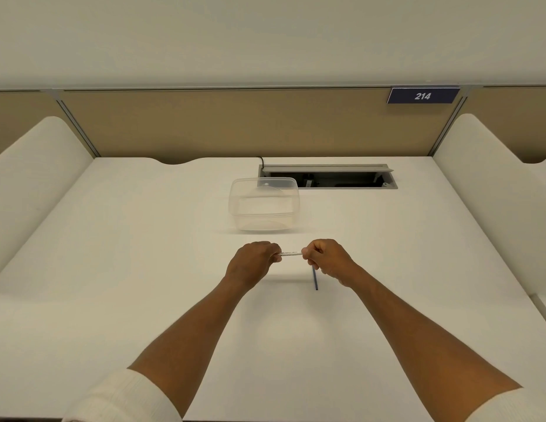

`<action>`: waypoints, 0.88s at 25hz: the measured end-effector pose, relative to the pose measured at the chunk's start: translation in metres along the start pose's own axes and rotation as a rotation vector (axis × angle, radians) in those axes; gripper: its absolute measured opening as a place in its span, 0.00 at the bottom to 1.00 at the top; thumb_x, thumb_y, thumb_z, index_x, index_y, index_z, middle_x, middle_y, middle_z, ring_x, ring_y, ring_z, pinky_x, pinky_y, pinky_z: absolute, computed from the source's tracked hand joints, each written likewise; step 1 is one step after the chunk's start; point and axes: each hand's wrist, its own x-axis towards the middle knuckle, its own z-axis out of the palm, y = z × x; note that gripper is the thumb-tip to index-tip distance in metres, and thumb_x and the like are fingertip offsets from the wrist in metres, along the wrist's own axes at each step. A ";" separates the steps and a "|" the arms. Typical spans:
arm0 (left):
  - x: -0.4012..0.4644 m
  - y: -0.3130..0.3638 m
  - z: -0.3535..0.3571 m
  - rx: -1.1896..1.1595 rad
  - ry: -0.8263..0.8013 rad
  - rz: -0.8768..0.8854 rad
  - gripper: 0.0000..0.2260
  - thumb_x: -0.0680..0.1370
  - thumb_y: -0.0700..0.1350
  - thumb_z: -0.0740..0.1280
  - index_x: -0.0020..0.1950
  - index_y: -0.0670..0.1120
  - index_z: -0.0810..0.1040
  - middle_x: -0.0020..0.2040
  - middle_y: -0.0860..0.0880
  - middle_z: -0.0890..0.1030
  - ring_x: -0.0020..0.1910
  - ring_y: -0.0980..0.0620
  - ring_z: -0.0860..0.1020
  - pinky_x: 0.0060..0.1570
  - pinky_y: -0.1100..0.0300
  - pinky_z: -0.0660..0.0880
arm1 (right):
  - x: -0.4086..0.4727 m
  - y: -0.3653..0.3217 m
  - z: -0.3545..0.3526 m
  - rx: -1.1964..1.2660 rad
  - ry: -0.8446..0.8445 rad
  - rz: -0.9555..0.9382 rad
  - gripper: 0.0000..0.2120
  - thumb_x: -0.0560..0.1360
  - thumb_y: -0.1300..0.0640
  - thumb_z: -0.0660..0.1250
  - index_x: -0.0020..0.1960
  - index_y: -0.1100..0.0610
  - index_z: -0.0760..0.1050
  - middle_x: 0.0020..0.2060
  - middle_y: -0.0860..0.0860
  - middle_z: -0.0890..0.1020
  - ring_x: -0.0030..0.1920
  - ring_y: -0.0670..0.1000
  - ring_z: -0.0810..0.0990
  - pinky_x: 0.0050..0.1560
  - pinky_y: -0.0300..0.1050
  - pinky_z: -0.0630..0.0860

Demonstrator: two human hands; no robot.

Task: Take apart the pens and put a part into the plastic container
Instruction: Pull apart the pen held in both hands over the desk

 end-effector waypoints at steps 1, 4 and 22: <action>-0.001 0.000 0.001 -0.003 0.001 -0.009 0.04 0.79 0.46 0.65 0.47 0.49 0.79 0.39 0.51 0.79 0.36 0.48 0.73 0.33 0.57 0.67 | 0.000 0.001 0.000 -0.002 0.001 -0.012 0.07 0.77 0.55 0.67 0.43 0.58 0.78 0.33 0.49 0.79 0.32 0.47 0.75 0.28 0.32 0.68; -0.004 -0.003 0.002 0.002 0.006 -0.035 0.04 0.80 0.47 0.65 0.48 0.49 0.78 0.39 0.51 0.79 0.35 0.49 0.71 0.33 0.57 0.67 | 0.000 0.002 0.001 0.060 0.007 -0.021 0.06 0.75 0.55 0.70 0.46 0.58 0.79 0.35 0.48 0.79 0.32 0.47 0.76 0.30 0.36 0.69; -0.003 -0.004 0.008 -0.012 -0.020 -0.034 0.05 0.80 0.47 0.65 0.48 0.49 0.79 0.39 0.50 0.79 0.37 0.47 0.75 0.35 0.54 0.73 | 0.000 -0.002 0.008 -0.054 0.045 0.004 0.11 0.78 0.53 0.67 0.43 0.61 0.80 0.33 0.49 0.82 0.33 0.48 0.76 0.33 0.35 0.72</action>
